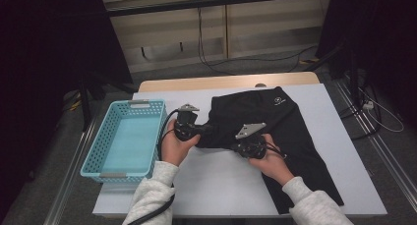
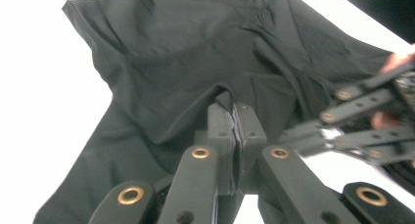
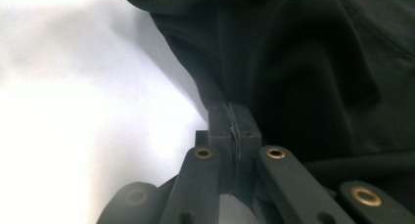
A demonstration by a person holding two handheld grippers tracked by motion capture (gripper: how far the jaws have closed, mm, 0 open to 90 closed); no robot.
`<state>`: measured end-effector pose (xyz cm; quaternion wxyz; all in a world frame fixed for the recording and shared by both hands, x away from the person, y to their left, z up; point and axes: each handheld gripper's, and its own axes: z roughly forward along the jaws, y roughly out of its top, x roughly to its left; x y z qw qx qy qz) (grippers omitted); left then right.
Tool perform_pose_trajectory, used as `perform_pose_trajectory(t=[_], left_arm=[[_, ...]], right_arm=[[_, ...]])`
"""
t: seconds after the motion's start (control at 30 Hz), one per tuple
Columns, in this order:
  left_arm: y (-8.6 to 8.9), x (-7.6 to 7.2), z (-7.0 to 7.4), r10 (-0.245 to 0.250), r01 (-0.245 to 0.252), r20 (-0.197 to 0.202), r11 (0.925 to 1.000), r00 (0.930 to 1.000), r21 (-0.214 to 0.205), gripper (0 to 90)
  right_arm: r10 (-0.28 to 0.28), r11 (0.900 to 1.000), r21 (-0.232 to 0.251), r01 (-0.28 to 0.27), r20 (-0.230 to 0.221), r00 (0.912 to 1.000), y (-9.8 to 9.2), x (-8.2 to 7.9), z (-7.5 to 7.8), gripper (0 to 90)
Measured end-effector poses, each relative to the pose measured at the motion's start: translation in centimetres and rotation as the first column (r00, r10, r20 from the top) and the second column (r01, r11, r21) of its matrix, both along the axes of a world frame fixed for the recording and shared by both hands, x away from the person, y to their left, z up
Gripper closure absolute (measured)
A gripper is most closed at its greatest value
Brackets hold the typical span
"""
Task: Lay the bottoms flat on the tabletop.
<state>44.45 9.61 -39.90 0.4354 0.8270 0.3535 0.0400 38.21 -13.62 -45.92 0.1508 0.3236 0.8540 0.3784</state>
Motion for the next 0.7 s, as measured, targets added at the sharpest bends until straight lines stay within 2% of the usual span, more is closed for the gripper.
perform_pose_trajectory(t=[0.1, 0.2, 0.27, 0.33, 0.37, 0.4, 0.47, 0.5, 0.6, 0.67, 0.7], left_arm=[[-0.2, 0.4, 0.2, 0.006, -0.006, 0.005, 1.0, 1.0, -0.004, 87.9], [-0.2, 0.9, 0.0, 0.012, -0.012, 0.004, 0.9999, 0.9999, -0.004, 87.9], [-0.3, 1.2, -0.4, 0.005, -0.005, -0.004, 1.0, 1.0, -0.007, 87.8], [-0.6, 1.3, -0.9, 0.006, -0.006, 0.021, 1.0, 0.9998, -0.001, 86.4], [-0.6, 1.4, -1.1, 0.011, -0.011, 0.014, 0.9999, 0.9998, 0.01, 84.0], [-0.6, 1.4, -1.4, 0.02, -0.02, 0.005, 0.9998, 0.9998, 0.004, 79.7], [-0.6, 1.3, -1.8, 0.014, -0.014, 0.023, 0.9997, 0.9996, 0.019, 68.9], [-0.5, 1.1, -1.9, 0.009, -0.009, 0.022, 0.9996, 0.9997, 0.026, 65.2], [-0.2, 0.3, -2.0, 0.01, -0.012, 0.053, 0.9995, 0.9985, 0.028, 49.8], [0.1, -0.4, -2.0, 0.007, -0.011, 0.084, 0.9986, 0.9965, 0.052, 43.1], [0.3, -0.7, -2.0, -0.001, -0.003, 0.084, 0.9983, 0.9964, 0.058, 39.5]], right_arm=[[0.032, 0.9988, 0.036, -0.032, 0.008, 0.9995, -0.8, -1.1, 1.1, 89.7], [0.059, 0.9969, 0.051, -0.06, 0.025, 0.998, -1.7, -2.4, 2.2, 89.7], [0.055, 0.9959, 0.07, -0.057, 0.033, 0.9979, -2.5, -2.9, 2.7, 89.7], [0.037, 0.9948, 0.094, -0.04, 0.033, 0.9988, -3.1, -3.0, 2.7, 89.6], [0.031, 0.9958, 0.085, -0.033, 0.029, 0.9991, -3.3, -2.9, 2.6, 89.5], [0.023, 0.9961, 0.084, -0.025, 0.024, 0.9994, -3.4, -2.8, 2.4, 89.5], [0.015, 0.9956, 0.092, -0.016, 0.008, 0.9999, -3.4, -2.7, 1.9, 89.5], [0.008, 0.9967, 0.08, -0.009, 0.004, 1.0, -3.3, -2.6, 1.7, 89.4], [0.009, 0.9973, 0.072, -0.009, 0.002, 1.0, -3.2, -2.6, 1.4, 89.5], [0.002, 0.9976, 0.07, -0.002, 0.002, 1.0, -3.1, -2.6, 1.3, 89.4], [0.002, 0.9975, 0.071, -0.002, 0.003, 1.0, -3.1, -2.6, 1.3, 89.4]])
